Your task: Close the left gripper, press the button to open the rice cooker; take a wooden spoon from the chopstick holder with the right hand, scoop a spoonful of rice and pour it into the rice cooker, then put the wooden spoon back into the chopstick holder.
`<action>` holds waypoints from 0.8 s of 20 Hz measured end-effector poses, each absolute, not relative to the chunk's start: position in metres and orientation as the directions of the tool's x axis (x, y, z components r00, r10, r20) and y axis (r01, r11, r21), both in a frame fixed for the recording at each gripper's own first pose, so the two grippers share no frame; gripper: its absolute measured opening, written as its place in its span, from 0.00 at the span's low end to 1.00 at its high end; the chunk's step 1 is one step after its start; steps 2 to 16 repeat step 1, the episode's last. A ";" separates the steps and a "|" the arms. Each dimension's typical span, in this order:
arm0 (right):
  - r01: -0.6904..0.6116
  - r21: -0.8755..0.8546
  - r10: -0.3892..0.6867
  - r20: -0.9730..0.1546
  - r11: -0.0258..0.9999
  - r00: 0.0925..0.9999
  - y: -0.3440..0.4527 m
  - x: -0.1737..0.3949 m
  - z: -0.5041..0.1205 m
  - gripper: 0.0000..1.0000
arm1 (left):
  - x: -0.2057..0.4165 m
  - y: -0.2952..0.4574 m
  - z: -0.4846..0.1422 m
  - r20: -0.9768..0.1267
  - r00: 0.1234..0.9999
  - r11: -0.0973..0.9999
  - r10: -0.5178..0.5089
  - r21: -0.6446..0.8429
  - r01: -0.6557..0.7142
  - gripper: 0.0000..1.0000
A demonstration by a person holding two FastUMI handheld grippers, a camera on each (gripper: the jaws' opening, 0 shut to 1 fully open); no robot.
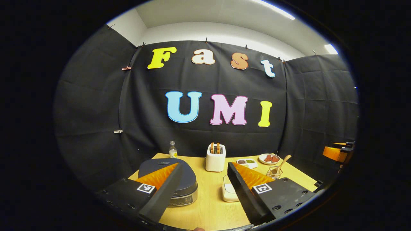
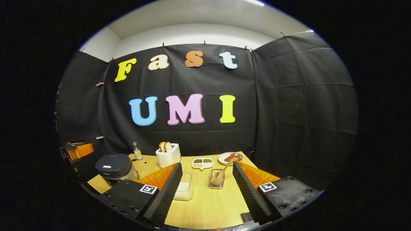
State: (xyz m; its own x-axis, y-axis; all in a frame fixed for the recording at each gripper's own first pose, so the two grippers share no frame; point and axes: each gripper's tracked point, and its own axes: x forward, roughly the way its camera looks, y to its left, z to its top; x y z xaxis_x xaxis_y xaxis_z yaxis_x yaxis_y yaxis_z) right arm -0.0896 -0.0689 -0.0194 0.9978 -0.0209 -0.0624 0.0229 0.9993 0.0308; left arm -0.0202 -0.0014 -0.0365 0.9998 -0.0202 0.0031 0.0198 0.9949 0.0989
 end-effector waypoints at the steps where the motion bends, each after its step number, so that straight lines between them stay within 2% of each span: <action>1: 0.025 0.035 -0.022 -0.066 0.999 0.998 -0.069 -0.088 -0.021 0.98 | -0.019 -0.001 -0.037 0.002 1.000 0.995 -0.018 0.102 0.018 0.95; 16: 0.025 0.035 -0.022 -0.066 0.999 0.998 -0.069 -0.088 -0.021 0.98 | -0.019 -0.001 -0.037 0.002 1.000 0.995 -0.018 0.102 0.018 0.95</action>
